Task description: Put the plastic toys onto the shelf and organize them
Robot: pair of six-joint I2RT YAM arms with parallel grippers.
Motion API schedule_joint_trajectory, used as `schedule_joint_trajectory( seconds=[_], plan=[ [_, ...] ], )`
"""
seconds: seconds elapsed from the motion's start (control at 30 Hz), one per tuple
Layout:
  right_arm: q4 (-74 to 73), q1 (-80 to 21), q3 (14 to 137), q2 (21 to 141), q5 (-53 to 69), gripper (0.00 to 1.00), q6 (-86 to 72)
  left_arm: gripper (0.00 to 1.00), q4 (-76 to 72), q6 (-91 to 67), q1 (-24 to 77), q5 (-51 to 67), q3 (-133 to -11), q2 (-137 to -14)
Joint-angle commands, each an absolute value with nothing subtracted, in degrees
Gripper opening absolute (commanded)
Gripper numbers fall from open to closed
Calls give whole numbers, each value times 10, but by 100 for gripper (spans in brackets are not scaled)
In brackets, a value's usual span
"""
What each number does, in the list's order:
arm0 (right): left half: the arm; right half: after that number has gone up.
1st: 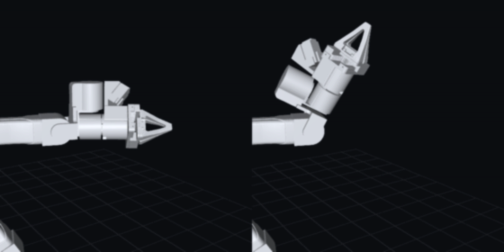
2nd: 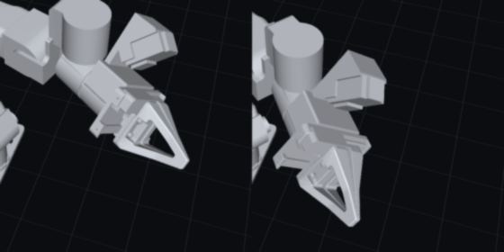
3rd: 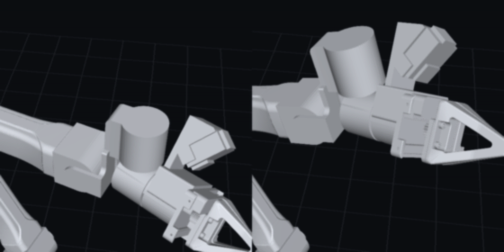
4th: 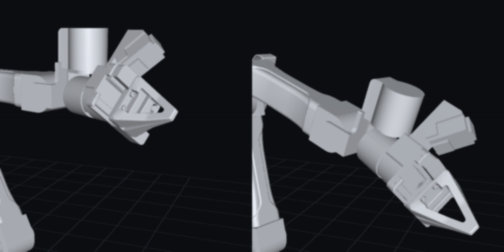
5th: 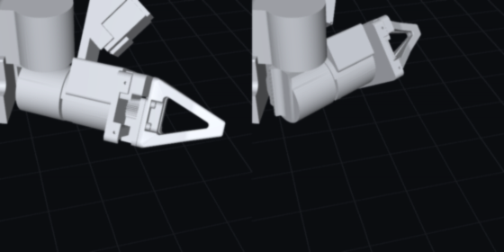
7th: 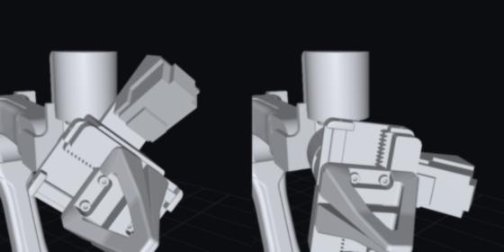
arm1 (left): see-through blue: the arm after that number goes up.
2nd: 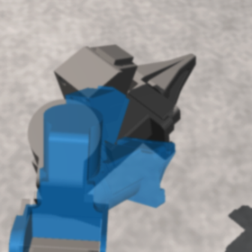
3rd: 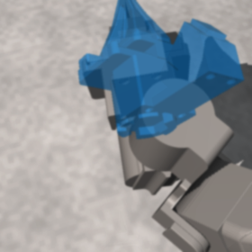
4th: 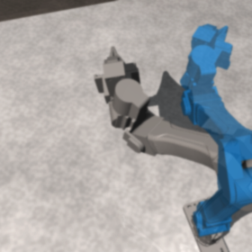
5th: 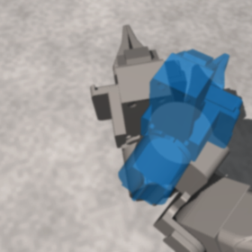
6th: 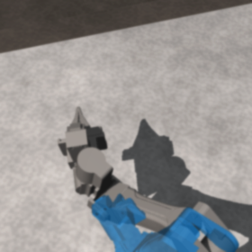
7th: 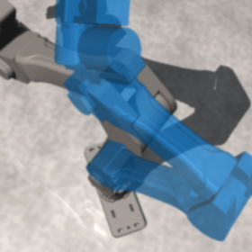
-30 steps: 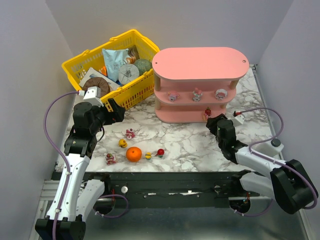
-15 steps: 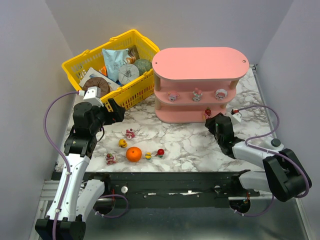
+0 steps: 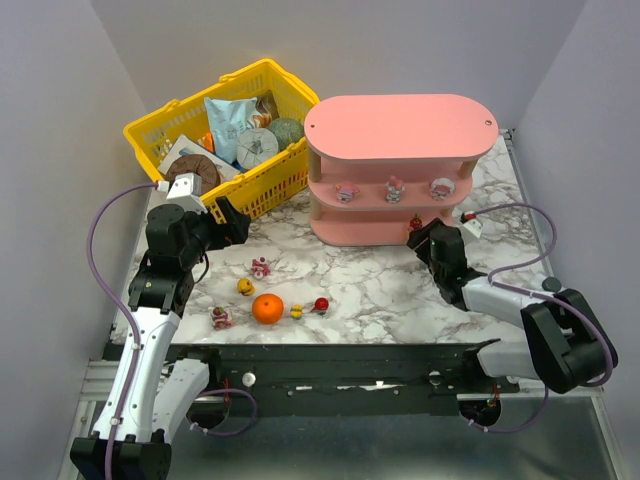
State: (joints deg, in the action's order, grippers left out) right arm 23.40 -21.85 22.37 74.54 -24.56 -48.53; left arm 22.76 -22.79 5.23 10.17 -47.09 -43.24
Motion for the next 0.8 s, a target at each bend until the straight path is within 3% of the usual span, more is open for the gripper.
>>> schedule_joint_trajectory(
  seconds=[0.0,0.77],
  plan=[
    [255,-209,240,758,-251,67,-469,99,221,-228,48,107,-468,-431],
    [285,-167,253,813,-230,55,-464,99,222,-226,48,107,-468,-434]
  ],
)
